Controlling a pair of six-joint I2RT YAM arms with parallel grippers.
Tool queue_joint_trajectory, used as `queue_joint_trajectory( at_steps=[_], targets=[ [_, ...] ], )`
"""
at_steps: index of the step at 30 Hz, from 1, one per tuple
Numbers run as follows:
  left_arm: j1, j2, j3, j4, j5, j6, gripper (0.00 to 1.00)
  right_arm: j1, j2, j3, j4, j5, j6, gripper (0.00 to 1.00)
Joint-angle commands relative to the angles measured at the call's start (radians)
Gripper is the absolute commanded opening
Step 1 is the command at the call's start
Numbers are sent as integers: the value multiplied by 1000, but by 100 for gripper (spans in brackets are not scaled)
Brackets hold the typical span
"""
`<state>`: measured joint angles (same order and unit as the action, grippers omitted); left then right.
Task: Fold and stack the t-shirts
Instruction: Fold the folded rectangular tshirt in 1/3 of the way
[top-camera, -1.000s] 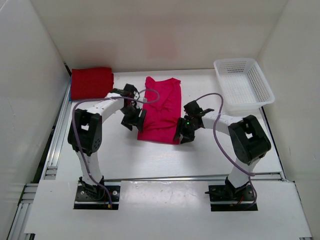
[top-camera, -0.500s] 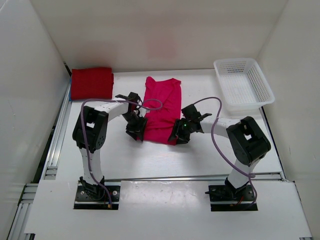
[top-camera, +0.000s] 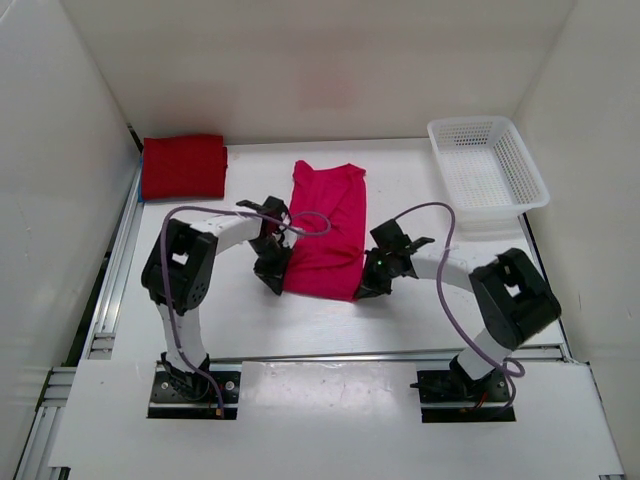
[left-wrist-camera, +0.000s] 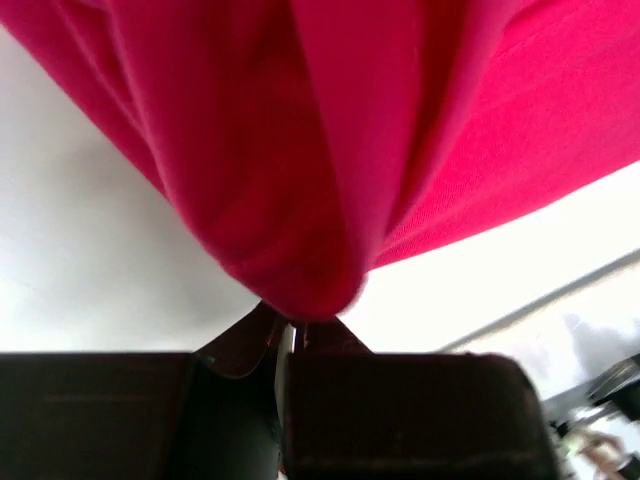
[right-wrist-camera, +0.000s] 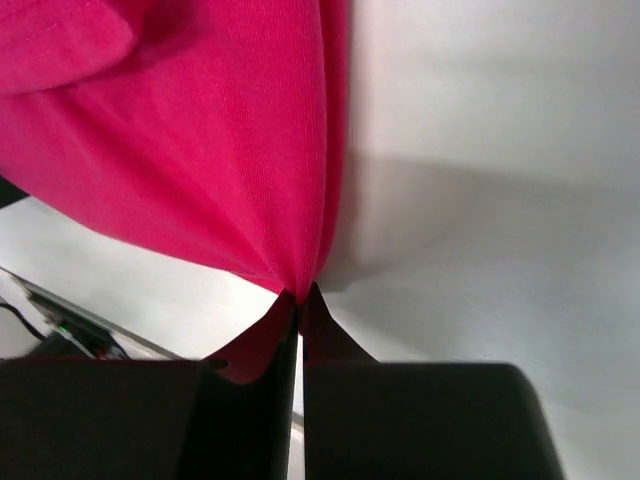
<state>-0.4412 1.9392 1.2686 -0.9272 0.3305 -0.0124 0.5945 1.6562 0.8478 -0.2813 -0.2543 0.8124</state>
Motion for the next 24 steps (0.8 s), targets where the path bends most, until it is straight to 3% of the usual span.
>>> queue_joint_trajectory(
  at_steps=[1, 3, 6, 7, 8, 9, 10, 12, 16, 21, 24],
  targets=[
    [-62, -135, -101, -62, -126, 12, 10, 22, -123, -73, -136, 43, -54, 0],
    [-120, -199, -179, -87, -139, 12, 15, 40, -162, -116, -186, 43, -70, 0],
    [-209, -267, -247, -128, -171, 12, 38, 103, -232, -159, -220, 43, -79, 0],
    [-229, -288, -247, -128, -258, 12, 48, 134, -261, -159, -238, 43, -79, 8],
    [-244, -307, -258, -146, -283, 12, 51, 148, -275, -173, -252, 43, -79, 16],
    [-266, -339, -249, -163, -301, 12, 52, 157, -289, -191, -262, 68, -68, 24],
    [-278, -356, -249, -174, -364, 12, 52, 157, -323, -203, -275, 79, -59, 39],
    [-321, -428, -215, -165, -444, 12, 55, 157, -363, -242, -275, 98, -33, 45],
    [-454, -531, -195, -44, -603, 12, 69, 157, -453, -276, -275, 116, 11, 51],
    [-585, -549, -256, 88, -593, 12, 70, 157, -487, -311, -234, 128, 62, 51],
    [-605, -479, -241, 139, -593, 12, 70, 157, -506, -337, -213, 128, 90, 51]
  ],
)
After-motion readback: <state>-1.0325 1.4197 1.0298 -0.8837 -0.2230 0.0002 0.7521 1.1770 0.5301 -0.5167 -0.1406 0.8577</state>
